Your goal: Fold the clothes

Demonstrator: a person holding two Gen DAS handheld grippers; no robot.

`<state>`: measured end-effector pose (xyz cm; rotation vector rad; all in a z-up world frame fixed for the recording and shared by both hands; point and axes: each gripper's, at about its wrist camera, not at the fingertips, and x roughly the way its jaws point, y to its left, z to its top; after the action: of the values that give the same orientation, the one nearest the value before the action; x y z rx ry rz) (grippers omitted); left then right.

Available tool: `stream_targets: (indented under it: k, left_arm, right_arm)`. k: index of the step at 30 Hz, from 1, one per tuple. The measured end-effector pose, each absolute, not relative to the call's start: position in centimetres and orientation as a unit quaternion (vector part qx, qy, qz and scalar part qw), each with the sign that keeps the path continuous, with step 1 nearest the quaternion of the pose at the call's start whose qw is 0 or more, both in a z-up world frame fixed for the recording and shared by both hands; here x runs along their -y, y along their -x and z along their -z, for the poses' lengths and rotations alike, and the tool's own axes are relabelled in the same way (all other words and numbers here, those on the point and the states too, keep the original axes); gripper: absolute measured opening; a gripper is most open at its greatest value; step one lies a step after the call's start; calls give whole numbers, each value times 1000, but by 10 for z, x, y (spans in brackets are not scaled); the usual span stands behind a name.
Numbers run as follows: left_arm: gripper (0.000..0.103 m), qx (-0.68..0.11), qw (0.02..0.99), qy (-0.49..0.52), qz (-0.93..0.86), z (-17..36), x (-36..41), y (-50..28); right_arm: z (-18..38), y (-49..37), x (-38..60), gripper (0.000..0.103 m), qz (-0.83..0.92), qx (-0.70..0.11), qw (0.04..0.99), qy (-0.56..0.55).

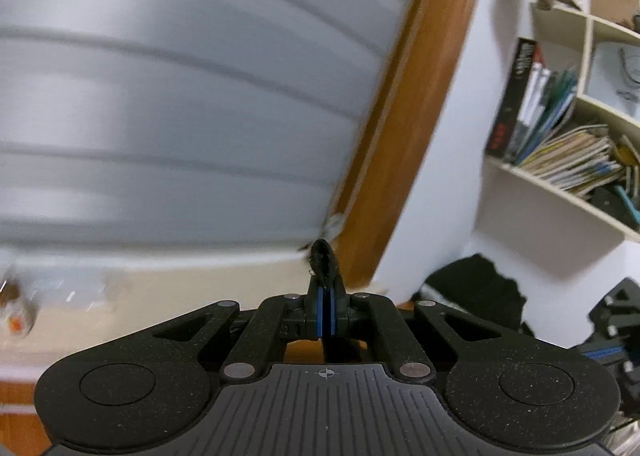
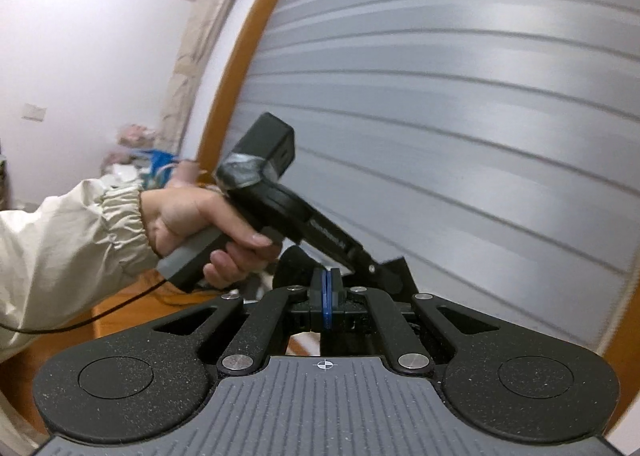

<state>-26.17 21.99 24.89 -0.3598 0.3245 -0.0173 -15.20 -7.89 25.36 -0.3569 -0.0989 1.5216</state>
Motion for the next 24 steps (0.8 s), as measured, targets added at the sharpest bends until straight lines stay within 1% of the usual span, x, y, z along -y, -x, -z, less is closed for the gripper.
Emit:
stream_targets:
  k: [5,10,14,16,17,18,19,21,23,24]
  left_arm:
    - [3,-188,959,211,-5,-192,-258,286]
    - [3,-225,944,240,-14,-125,-288,301]
    - [3,-243,938,244,-34,-88,-304,299]
    - [5,-259,932,248,-47,-70,-310,298]
    - [6,-267,929,251,-54,-61,-313,297]
    - [11,-274,925,255,-59,-54,-316,297]
    - [12,-273,924,262,-60,-50,-319,300]
    - [17,-261,924,274,-64,-48,-326,308]
    - [24,-248,925,276,-79,-52,-329,314]
    - [39,-240,928,267,-98,-58,-328,317]
  right_arm:
    - [-228,175,31,1,-714,17,673,192]
    - [-182,187,-20,1,-732,-34,643,223]
    - [-145,194,-53,1,-739,-75,627,232]
    - [-130,197,-64,4,-743,-96,619,235]
    - [-124,198,-64,8,-744,-104,617,236]
    - [-118,200,-64,13,-743,-109,616,237]
    - [-111,201,-63,16,-743,-115,616,238]
    - [-108,198,-52,29,-737,-118,622,237]
    - [-107,190,-34,31,-729,-120,633,233]
    - [-106,185,-23,32,-723,-120,639,232]
